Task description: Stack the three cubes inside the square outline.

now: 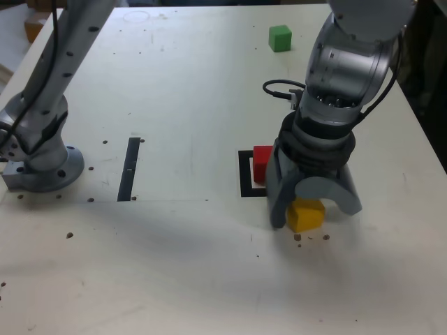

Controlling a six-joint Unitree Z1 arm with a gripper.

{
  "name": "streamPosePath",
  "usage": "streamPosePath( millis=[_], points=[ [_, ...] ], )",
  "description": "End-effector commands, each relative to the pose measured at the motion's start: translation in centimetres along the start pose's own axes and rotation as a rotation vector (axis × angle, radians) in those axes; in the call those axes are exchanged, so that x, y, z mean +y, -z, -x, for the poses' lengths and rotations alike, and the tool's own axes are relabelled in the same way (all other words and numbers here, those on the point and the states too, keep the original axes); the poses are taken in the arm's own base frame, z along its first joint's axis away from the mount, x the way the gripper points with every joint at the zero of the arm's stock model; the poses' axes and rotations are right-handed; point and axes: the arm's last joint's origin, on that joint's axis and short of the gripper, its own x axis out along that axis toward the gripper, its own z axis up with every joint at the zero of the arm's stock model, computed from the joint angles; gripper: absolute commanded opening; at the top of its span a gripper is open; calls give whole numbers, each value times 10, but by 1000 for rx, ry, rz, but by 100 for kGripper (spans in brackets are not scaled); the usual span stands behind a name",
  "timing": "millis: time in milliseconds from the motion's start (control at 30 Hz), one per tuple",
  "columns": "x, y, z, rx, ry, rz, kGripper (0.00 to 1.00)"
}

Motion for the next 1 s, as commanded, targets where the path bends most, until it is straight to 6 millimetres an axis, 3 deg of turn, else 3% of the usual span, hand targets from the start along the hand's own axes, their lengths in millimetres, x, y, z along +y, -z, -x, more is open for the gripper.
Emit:
streamPosePath(
  millis=[0, 233, 533, 967],
  points=[
    [0, -1, -3, 13, -1, 0, 83],
    [0, -2, -1, 19, 2, 8, 59],
    [-2, -7, -3, 12, 7, 7, 54],
    [-3, -11, 0, -7, 13, 2, 34]
  ],
)
